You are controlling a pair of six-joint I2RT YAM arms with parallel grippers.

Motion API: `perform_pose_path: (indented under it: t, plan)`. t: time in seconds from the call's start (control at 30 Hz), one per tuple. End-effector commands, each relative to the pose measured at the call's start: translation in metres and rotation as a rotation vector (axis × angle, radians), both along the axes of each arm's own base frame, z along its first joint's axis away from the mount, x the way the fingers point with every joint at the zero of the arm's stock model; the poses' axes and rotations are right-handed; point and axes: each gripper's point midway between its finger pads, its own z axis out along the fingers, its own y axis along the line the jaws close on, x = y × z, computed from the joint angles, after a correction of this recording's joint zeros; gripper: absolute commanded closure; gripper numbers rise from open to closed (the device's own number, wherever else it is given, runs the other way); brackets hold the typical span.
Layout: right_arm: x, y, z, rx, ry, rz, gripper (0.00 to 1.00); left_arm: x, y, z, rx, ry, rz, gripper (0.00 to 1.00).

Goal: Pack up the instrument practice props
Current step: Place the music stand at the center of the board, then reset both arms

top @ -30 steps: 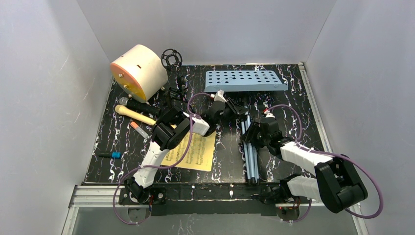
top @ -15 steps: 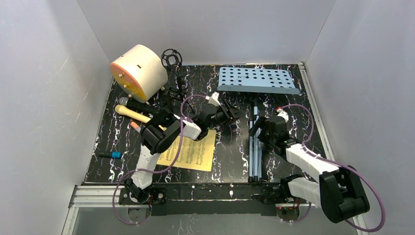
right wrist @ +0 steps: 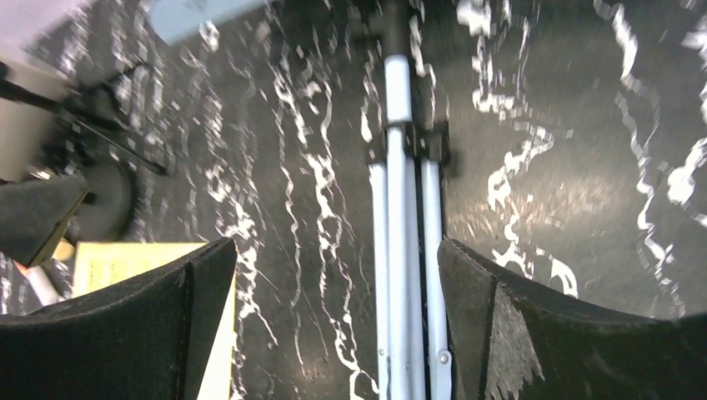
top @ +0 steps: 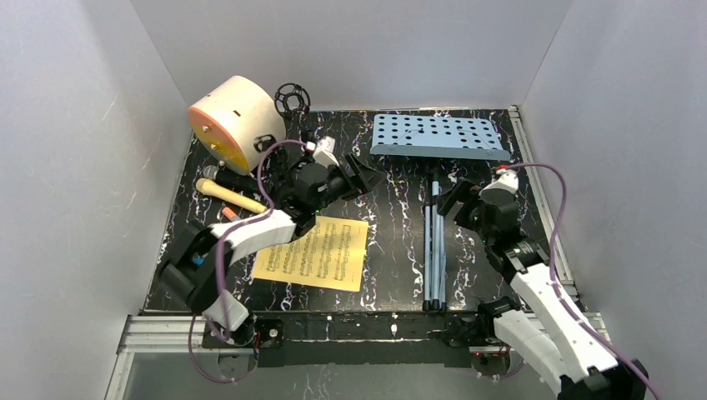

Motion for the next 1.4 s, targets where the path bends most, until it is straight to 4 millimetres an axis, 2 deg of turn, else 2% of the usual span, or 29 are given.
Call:
perform_pose_path:
  t: [0.0,0.23,0.37,0.5,0.7,0.87,1.07,1.37]
  plan:
    - [-0.006,-0.022,0.062,-0.069,-0.159,-0.041,0.01,-0.006,0.063,0.037,0.279,-0.158,0.128,0.21]
    - [-0.031,-0.047,0.141,-0.122,-0.408,-0.065,0.01,-0.043,0.165,0.113,0.502,-0.312,0.349,0.04]
    - [-0.043,-0.069,0.164,-0.205,-0.480,-0.128,0.01,-0.074,0.216,0.160,0.572,-0.401,0.447,0.02]
    - [-0.049,-0.083,0.175,-0.241,-0.552,-0.179,0.01,-0.102,0.253,0.187,0.600,-0.490,0.519,0.02]
    - [-0.058,-0.099,0.183,-0.250,-0.611,-0.256,0.01,-0.134,0.294,0.191,0.629,-0.591,0.606,0.02]
    - [-0.067,-0.108,0.186,-0.281,-0.663,-0.278,0.01,-0.147,0.328,0.180,0.622,-0.584,0.754,0.02]
    - [-0.068,-0.104,0.177,-0.283,-0.682,-0.252,0.01,-0.156,0.348,0.170,0.597,-0.607,0.849,0.02]
    - [-0.070,-0.099,0.175,-0.294,-0.728,-0.217,0.01,-0.168,0.364,0.161,0.559,-0.623,0.911,0.02]
